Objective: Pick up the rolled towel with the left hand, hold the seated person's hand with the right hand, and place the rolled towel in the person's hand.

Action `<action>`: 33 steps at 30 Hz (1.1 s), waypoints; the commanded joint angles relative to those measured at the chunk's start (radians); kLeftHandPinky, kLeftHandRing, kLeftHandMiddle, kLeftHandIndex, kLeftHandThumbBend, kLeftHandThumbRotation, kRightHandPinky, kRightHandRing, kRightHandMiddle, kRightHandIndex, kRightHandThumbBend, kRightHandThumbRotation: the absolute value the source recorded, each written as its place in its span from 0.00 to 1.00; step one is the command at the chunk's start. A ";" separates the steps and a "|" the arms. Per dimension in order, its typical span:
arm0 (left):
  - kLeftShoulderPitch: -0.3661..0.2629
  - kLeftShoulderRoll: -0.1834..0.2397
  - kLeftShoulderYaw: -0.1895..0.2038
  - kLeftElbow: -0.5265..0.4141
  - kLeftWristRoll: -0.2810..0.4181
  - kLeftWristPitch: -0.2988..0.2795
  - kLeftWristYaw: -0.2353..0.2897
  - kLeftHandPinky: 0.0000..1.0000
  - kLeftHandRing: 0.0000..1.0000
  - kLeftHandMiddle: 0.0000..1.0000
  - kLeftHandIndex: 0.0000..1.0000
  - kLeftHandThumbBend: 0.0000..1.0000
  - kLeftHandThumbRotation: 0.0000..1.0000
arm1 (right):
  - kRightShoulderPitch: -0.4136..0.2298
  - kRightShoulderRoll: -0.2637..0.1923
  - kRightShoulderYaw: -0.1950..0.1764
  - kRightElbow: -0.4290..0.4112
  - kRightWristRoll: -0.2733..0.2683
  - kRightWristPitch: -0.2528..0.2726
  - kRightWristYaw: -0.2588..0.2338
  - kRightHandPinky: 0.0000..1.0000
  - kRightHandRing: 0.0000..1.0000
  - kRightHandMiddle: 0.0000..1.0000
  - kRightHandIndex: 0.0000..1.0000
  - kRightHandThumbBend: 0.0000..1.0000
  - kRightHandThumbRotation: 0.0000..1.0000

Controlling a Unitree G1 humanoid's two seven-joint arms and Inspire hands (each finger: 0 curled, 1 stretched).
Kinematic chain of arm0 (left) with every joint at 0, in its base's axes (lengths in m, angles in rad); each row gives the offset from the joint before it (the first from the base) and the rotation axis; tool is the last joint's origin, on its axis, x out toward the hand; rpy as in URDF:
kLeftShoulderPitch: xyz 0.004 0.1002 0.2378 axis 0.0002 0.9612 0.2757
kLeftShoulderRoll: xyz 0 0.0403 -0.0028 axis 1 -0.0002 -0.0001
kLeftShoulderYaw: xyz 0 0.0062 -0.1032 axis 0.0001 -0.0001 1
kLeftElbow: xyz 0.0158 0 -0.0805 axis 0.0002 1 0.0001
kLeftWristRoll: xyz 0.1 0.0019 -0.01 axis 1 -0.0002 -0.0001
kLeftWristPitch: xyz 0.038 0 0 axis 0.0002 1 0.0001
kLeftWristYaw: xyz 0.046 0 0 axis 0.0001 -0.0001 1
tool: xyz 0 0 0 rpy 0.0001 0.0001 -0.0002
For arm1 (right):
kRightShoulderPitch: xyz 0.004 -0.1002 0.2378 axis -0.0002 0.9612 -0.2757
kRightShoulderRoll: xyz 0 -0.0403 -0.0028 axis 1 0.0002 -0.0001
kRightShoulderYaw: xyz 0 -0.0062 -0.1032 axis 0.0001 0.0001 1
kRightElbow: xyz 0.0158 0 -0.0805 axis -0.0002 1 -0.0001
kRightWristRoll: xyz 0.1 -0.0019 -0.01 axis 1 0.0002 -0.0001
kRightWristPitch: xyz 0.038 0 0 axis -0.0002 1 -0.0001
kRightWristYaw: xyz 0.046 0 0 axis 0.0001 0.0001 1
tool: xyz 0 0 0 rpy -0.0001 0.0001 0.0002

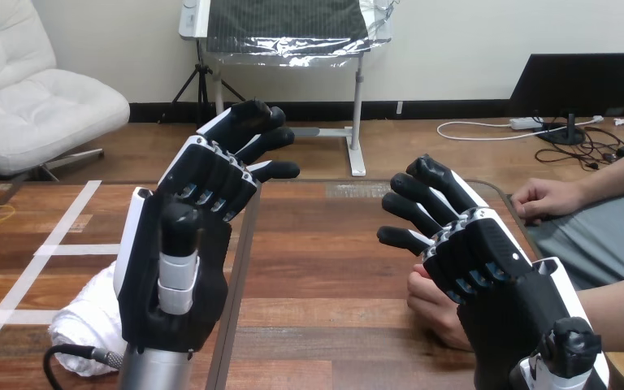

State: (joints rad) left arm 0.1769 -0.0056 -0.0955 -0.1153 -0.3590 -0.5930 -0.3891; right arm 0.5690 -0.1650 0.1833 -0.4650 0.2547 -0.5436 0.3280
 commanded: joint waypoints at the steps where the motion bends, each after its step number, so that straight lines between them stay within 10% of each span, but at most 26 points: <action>1: -0.026 -0.003 0.009 -0.013 0.019 -0.023 0.002 0.67 0.78 0.79 0.77 0.82 0.83 | -0.031 0.009 -0.007 -0.011 0.002 -0.028 0.001 0.81 0.88 0.90 0.91 0.94 1.00; 33: -0.057 0.017 0.083 0.019 0.210 -0.048 0.125 0.72 0.81 0.82 0.80 0.89 0.86 | -0.021 0.002 -0.013 -0.009 0.027 -0.030 0.022 0.80 0.89 0.90 0.92 0.94 1.00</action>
State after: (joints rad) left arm 0.1819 -0.0006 -0.0347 -0.1102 -0.1839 -0.6247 -0.2866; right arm 0.5756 -0.1638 0.1800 -0.4647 0.2669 -0.5464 0.3449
